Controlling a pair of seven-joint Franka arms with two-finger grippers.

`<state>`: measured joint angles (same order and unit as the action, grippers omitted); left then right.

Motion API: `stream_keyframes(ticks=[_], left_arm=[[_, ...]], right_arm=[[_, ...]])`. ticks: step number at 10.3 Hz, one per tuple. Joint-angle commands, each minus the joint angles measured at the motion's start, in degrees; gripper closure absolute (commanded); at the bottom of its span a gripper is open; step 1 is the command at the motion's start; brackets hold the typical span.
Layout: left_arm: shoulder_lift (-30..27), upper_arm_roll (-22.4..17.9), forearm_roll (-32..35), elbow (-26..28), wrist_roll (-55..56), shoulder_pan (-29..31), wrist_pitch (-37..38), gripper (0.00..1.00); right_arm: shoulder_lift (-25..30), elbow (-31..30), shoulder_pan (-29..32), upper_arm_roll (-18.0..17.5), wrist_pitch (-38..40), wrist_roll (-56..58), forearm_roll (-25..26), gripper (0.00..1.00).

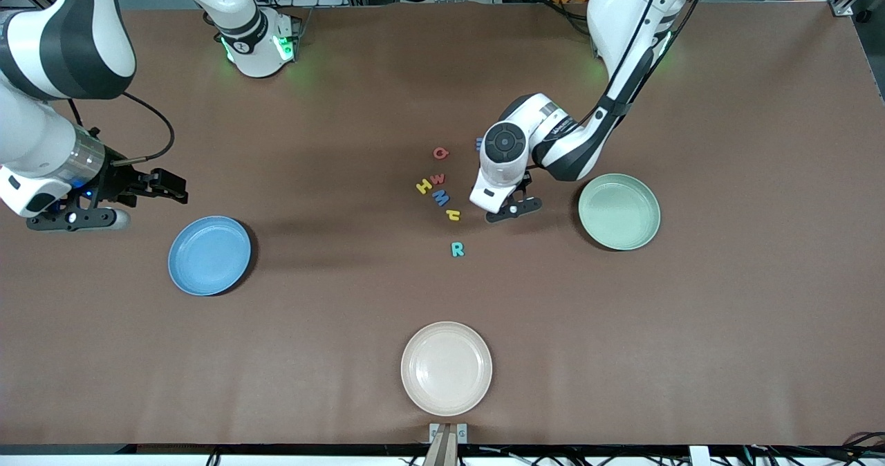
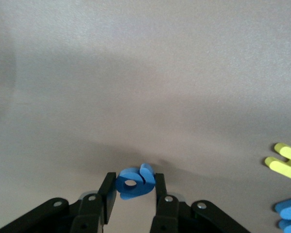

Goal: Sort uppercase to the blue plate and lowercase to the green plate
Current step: 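Lift the blue letter toward the green plate while the right gripper advances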

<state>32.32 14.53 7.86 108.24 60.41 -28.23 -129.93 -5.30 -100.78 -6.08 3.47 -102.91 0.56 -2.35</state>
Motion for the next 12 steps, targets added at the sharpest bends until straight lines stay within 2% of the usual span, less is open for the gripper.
stream_keyframes(ticks=[1,6,10,12], left_arm=[[-2.69,-0.11,1.36,0.48,-3.44,1.68,3.96,0.77],[-6.47,-0.03,1.45,1.96,-12.48,7.57,9.33,0.77],[-11.04,-0.03,1.45,6.97,-22.50,14.42,9.34,0.78],[-13.32,-0.03,1.45,9.61,-29.78,18.98,9.34,0.78]], right_arm=[[1.17,-1.61,-1.13,-0.04,-0.71,-0.12,-0.12,0.00],[0.65,-3.98,-8.94,0.05,-4.14,-1.00,-0.29,0.00],[0.47,-8.80,-17.55,0.05,-10.97,-9.42,-0.20,0.00],[-2.07,-8.91,-21.94,0.05,-13.80,-12.32,-0.20,0.00]])
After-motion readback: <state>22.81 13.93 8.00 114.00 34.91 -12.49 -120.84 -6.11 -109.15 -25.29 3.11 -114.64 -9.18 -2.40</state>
